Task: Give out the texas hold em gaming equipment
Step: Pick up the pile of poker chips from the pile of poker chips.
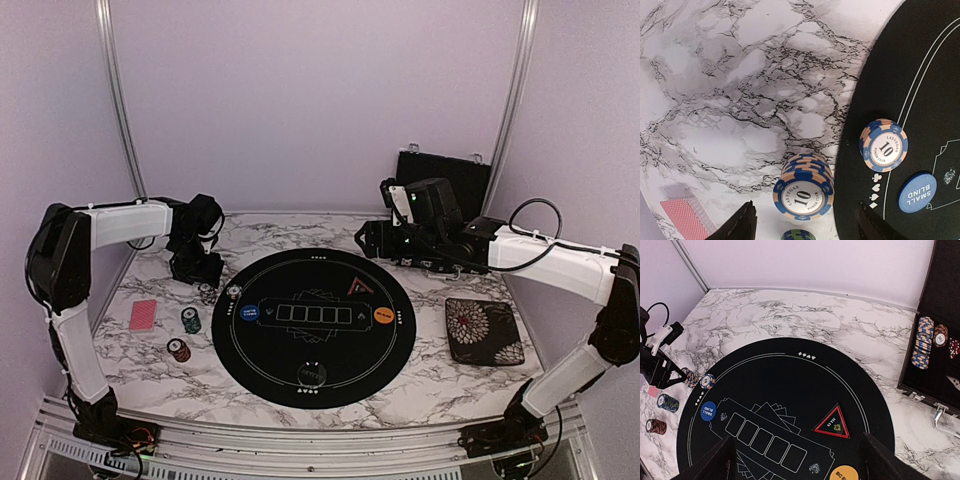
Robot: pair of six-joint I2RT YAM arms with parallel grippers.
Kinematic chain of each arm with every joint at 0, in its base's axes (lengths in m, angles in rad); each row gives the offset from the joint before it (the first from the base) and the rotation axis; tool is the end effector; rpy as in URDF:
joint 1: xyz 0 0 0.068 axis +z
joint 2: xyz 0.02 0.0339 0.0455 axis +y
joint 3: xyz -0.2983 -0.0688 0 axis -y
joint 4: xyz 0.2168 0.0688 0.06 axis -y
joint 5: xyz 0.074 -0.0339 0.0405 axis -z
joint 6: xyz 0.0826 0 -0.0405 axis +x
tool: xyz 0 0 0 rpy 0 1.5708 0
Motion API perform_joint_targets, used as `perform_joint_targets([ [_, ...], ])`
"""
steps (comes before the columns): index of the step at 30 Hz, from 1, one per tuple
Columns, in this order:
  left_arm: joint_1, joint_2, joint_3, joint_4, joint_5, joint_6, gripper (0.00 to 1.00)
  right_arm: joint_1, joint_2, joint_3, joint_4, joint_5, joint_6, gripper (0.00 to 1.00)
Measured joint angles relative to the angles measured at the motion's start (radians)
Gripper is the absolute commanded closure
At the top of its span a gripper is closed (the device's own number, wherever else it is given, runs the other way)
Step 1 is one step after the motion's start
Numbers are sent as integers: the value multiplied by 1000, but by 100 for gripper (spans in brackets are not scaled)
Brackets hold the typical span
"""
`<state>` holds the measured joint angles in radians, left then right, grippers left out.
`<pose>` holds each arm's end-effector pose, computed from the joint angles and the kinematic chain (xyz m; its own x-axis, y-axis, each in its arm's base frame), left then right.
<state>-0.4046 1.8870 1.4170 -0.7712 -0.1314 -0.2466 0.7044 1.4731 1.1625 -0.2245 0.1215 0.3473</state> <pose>0.3570 -0.1411 0.2048 -0.9292 0.1347 -0.3441 0.1283 0.9909 0.0412 0.2731 0.2189 0.3217 -0.5571 -0.0301 -0.8299 -0.3975 0.8871 0.2347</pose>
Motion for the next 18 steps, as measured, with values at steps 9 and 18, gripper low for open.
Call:
perform_joint_targets([
  [9, 4, 37, 0, 5, 3, 1, 38, 0, 0, 0, 0, 0, 0, 19],
  [18, 5, 65, 0, 11, 4, 3, 44, 0, 0, 0, 0, 1, 0, 19],
])
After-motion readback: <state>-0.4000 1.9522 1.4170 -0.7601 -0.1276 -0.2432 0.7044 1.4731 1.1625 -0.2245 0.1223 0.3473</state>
